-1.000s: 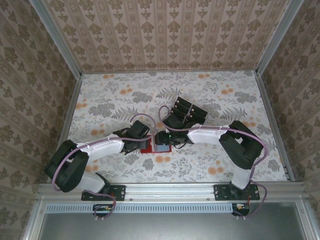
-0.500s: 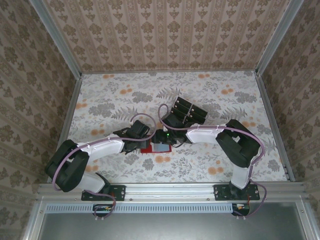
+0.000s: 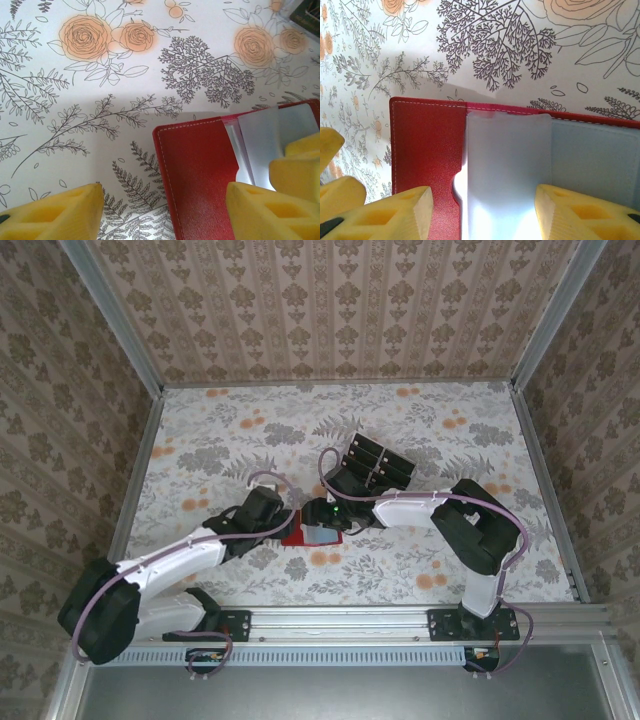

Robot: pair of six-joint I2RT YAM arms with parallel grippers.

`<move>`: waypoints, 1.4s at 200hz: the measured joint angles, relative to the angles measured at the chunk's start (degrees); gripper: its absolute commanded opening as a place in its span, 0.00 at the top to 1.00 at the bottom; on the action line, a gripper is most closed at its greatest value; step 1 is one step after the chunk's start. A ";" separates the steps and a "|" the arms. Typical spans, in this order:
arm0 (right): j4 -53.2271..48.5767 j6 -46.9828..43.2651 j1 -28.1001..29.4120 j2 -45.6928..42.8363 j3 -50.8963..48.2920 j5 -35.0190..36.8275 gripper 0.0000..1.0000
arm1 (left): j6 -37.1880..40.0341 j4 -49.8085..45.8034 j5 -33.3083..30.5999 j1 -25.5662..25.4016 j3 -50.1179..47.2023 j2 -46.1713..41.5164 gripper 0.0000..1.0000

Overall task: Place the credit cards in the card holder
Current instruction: Open the card holder at the center of the table.

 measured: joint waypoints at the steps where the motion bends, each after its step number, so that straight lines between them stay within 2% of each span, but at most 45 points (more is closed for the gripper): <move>1: 0.02 0.02 0.00 0.00 0.00 0.00 0.42 | 0.00 0.09 0.04 -0.02 -0.09 -0.07 0.32; 42: 0.46 1.27 0.00 0.00 -0.07 -0.13 0.42 | 1.20 4.42 2.38 -2.43 -3.98 -2.23 0.32; 116: 0.57 2.49 0.00 0.00 -0.15 -0.13 0.41 | 3.19 12.55 2.95 -8.50 -5.81 -0.11 0.31; 227: 0.63 2.67 0.00 0.00 -0.33 -0.13 0.41 | 3.43 16.39 -2.16 -10.40 -4.76 9.75 0.32; 280: 1.22 2.71 -0.48 -0.02 -0.85 -0.46 0.40 | 3.41 16.65 -3.72 -10.73 -4.59 11.61 0.34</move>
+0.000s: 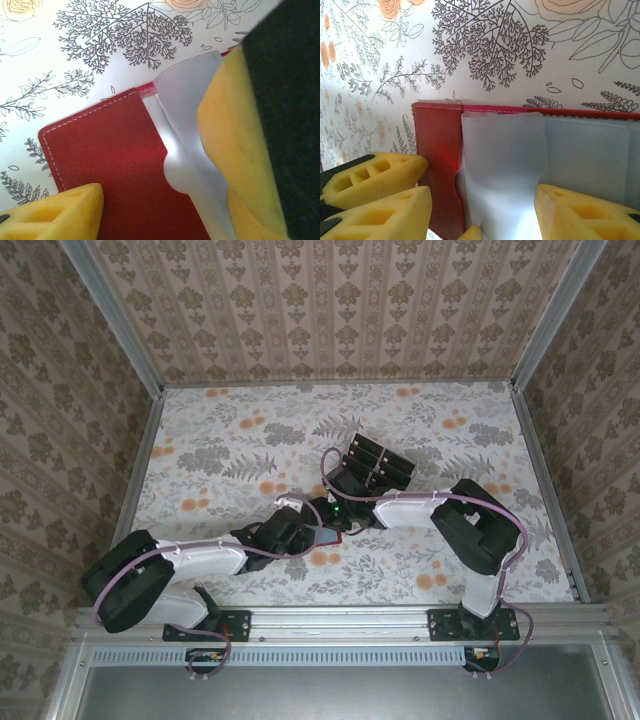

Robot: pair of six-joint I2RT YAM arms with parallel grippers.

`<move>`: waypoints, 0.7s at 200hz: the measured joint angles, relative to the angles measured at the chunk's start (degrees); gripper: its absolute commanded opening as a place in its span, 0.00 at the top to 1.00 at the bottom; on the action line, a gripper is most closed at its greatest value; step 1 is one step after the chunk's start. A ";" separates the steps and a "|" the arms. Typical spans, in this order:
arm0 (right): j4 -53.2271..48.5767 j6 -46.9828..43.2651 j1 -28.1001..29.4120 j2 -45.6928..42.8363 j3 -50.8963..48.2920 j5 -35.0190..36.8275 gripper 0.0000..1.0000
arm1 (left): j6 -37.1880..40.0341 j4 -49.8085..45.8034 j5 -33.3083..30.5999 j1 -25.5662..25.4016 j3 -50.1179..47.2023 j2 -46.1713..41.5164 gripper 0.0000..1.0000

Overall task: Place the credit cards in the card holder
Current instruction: Open the card holder at the center of the table.

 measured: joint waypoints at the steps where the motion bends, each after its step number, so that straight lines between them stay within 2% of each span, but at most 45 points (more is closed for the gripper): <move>1: 0.04 0.00 -0.02 0.00 -0.02 -0.04 0.40 | 0.00 0.00 0.00 0.00 0.00 0.00 0.34; 140: 0.26 -0.02 -1.53 -1.62 -1.64 -0.11 0.38 | -0.02 0.42 -0.46 0.00 0.00 0.26 0.35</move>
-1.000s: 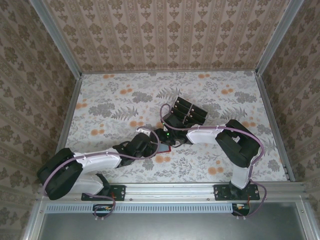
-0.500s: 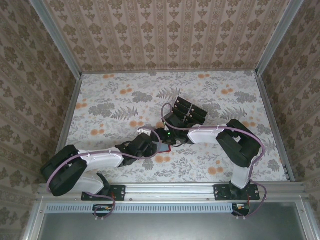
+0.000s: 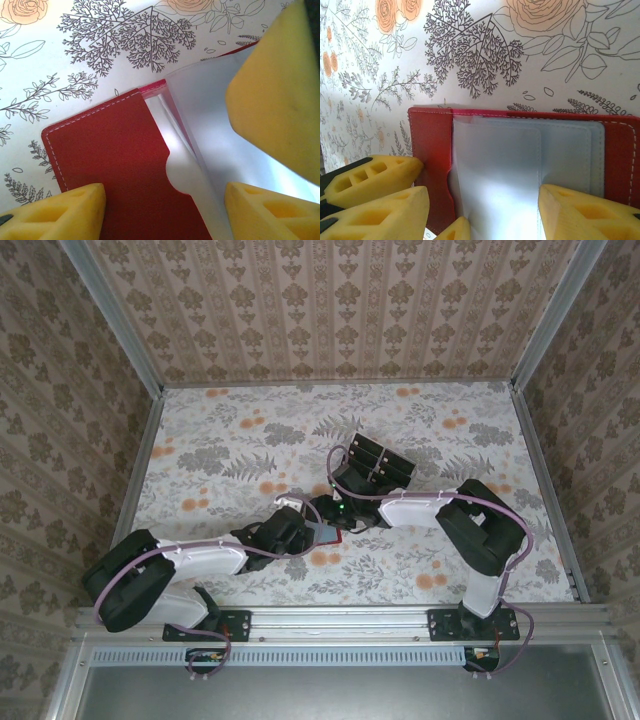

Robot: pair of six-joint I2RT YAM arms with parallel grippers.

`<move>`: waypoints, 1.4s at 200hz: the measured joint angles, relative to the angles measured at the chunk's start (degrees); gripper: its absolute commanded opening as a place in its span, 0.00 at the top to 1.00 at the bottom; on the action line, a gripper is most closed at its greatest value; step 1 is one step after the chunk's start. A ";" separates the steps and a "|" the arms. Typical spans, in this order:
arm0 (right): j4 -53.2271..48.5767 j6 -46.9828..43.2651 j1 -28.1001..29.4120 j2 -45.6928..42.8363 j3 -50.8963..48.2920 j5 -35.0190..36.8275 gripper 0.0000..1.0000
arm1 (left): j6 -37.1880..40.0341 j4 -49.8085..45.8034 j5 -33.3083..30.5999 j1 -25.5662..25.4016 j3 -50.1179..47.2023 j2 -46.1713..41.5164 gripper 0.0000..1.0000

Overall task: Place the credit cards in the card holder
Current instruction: Open the card holder at the center of the table.

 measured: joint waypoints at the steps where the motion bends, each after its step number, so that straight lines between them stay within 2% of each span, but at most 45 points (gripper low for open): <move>1: 0.00 0.00 0.00 0.00 0.00 0.00 0.38 | 0.00 0.00 0.00 0.00 0.00 0.00 0.35; 111: 0.52 0.00 -0.31 -0.11 -0.39 -0.85 0.39 | 0.00 0.02 -0.15 0.00 0.00 0.11 0.35; 140: 0.44 -0.02 -0.22 -0.31 -0.39 -1.55 0.39 | -0.04 -0.15 -0.39 0.00 -0.04 -0.48 0.32; 235: -1.90 -0.22 2.51 -2.12 3.61 -1.70 0.39 | -4.42 -7.13 -6.01 0.55 -3.32 -20.41 0.23; 280: -3.50 -0.24 5.11 -0.17 10.38 -1.64 0.39 | -8.79 -14.25 -7.91 4.72 -3.45 -25.86 0.19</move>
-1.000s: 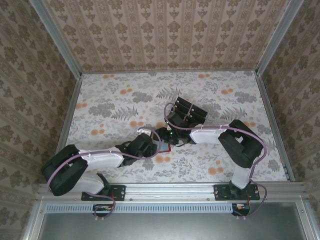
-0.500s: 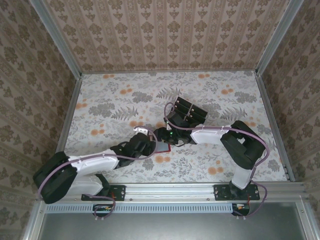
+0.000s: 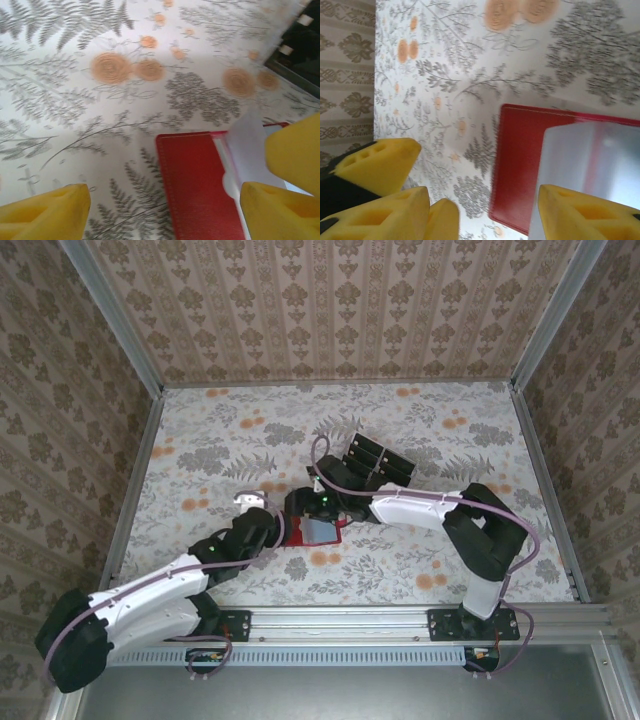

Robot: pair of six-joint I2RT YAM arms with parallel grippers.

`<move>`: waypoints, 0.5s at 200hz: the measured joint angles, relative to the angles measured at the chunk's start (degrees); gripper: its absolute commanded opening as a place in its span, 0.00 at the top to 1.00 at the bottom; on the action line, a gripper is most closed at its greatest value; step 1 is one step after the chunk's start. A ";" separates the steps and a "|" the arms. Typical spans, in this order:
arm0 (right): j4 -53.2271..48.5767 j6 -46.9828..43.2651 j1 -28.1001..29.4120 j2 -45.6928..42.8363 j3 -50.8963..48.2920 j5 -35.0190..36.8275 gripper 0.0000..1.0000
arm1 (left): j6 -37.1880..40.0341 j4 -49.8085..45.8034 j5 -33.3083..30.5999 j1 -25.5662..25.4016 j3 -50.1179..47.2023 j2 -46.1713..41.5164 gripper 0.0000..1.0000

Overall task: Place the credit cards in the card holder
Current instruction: Open the card holder at the center of the table.

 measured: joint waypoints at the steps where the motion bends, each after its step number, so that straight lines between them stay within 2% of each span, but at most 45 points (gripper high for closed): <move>1: 0.00 0.00 0.02 0.07 0.11 0.00 0.39 | -0.07 -0.11 -0.02 0.04 0.02 -0.04 0.19; 51: -0.02 0.37 1.64 6.56 3.91 0.39 0.39 | -2.54 -8.41 -0.59 2.78 0.02 -0.42 0.15; 100: -0.02 1.40 1.79 9.75 4.63 0.63 0.39 | -3.54 -11.04 -0.55 3.23 0.02 -0.42 0.14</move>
